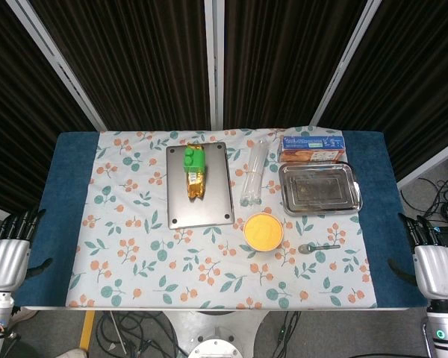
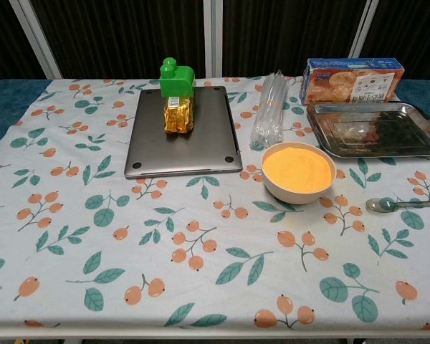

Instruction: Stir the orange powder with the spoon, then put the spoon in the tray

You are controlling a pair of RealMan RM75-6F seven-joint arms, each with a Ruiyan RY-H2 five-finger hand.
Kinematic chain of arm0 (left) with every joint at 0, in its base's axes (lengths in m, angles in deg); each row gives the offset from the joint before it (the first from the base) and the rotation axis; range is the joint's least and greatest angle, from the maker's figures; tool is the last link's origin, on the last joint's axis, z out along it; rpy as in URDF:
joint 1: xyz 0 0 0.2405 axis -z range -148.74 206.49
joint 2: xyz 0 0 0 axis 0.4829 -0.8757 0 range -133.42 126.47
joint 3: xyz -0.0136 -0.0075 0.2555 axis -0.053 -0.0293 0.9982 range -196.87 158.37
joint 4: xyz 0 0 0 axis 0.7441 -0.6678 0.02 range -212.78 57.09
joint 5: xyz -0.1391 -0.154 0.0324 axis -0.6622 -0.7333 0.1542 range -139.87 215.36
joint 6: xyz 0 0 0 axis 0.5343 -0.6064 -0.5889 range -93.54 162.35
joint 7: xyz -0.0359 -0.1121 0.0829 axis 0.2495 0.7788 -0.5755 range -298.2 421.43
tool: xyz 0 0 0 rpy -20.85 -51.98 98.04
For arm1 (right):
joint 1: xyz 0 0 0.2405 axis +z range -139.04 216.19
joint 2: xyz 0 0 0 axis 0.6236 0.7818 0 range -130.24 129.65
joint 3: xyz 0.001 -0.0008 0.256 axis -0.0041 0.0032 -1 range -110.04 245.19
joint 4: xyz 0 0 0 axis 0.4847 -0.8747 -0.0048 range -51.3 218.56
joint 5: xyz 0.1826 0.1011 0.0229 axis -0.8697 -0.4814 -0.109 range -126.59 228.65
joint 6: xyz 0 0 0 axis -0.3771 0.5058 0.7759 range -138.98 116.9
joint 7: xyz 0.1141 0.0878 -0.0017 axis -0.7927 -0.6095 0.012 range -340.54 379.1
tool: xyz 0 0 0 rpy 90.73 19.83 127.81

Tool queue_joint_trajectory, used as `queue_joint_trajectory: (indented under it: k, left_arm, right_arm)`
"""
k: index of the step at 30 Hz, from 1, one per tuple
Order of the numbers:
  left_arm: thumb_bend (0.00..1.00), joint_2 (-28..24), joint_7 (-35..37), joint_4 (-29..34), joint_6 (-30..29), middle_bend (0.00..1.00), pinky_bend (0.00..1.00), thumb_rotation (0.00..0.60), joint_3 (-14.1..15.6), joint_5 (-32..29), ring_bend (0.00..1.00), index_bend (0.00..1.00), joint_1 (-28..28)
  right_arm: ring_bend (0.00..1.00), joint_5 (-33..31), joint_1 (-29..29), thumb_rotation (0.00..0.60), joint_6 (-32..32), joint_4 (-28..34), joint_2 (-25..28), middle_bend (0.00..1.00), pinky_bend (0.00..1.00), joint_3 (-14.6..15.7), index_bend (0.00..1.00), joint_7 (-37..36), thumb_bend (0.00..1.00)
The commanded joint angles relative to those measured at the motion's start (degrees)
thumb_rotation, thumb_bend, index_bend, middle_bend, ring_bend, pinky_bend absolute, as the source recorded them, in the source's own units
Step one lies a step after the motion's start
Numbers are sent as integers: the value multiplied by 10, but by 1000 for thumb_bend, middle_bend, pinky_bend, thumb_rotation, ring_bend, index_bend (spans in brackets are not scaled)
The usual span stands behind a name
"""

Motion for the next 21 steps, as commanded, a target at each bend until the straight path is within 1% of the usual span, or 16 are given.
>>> queue_joint_trajectory:
  k: [1, 10, 14, 16, 19, 21]
  left_arm:
    - [39, 2, -2, 2, 3, 117, 130, 600, 3, -2, 98, 103, -1]
    - [39, 8, -5, 3, 1, 117, 130, 600, 6, -5, 98, 103, -7]
    - [39, 8, -8, 5, 6, 117, 130, 600, 7, -8, 98, 103, -7]
    - [39, 8, -9, 7, 7, 117, 130, 600, 7, -9, 99, 103, -7]
    - [39, 9, -7, 6, 7, 117, 130, 600, 6, -9, 98, 103, -6]
    - [39, 9, -5, 6, 9, 117, 130, 600, 6, -10, 98, 103, -6]
  right_arm:
    - [82, 2, -1, 600, 2, 0, 1, 163, 225, 1, 70, 0, 155]
    - [83, 13, -3, 600, 7, -3, -1, 167, 225, 4, 69, -6, 161]
    - [89, 18, -1, 600, 4, -3, -2, 184, 225, 5, 69, -7, 160]
    - [112, 21, 5, 600, -4, -2, -2, 206, 240, 5, 69, -4, 161]
    - [208, 26, 21, 600, -23, 1, -3, 277, 319, 2, 83, 8, 161]
    - [371, 28, 37, 600, -45, 4, -6, 400, 481, 0, 144, 18, 160]
